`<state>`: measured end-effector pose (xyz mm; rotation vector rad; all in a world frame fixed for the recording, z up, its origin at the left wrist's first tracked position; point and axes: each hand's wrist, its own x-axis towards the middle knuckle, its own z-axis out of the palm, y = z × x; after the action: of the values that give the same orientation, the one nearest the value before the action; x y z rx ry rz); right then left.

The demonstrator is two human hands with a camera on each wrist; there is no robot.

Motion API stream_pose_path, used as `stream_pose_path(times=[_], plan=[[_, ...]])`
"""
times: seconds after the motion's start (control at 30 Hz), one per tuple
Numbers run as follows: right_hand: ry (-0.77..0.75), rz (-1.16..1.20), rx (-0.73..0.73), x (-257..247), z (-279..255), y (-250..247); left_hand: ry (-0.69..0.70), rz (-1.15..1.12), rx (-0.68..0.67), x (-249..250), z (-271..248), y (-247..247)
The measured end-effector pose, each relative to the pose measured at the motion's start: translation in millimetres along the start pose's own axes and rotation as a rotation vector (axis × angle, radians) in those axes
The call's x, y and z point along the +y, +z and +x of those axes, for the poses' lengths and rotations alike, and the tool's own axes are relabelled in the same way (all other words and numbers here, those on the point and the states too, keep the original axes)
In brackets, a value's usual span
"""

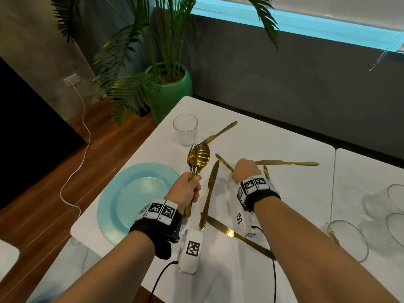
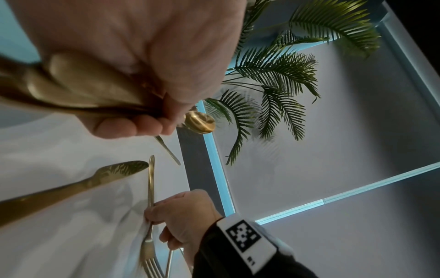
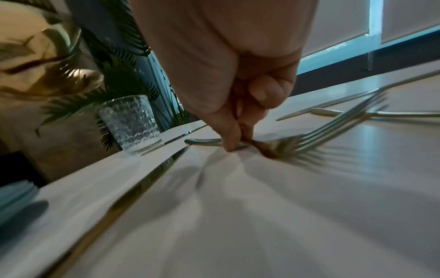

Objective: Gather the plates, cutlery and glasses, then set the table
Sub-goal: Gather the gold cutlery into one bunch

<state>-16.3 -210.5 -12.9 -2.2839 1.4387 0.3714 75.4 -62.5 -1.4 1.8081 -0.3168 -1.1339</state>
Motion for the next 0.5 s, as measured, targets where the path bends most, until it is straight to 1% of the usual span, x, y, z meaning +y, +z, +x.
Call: stream_pose_path(times=[0.07,0.13,0.2,0.3,0.33,0.4,0.5], plan=[[-0.002,-0.008,-0.017,1.7,-4.9,-7.7,0.030,0.015,0.010,2.2,-1.5,1.1],[-0.060,-0.095,-0.007,2.5,-13.4,-21.1,0.059,0.022,0.034,6.7,-1.5,3.4],[-0.200,-0.280,0.016,0.1,-27.6,-36.3,0.093,0.023,0.063,12.4,-1.1,5.6],[-0.490,-0.571,-0.031,-5.8,-51.2,-51.6,0.115,0.075,0.074,18.9,-0.3,10.2],[-0.568,-0.638,-0.045,-7.7,-59.2,-54.9,0.113,0.106,0.065,19.8,-0.8,12.5],[-0.667,-0.704,-0.045,-11.8,-71.4,-58.4,0.107,0.186,0.010,19.5,-2.9,18.8],[-0.695,-0.685,-0.045,-15.1,-80.8,-56.5,0.053,0.209,-0.115,15.6,-12.0,33.3]])
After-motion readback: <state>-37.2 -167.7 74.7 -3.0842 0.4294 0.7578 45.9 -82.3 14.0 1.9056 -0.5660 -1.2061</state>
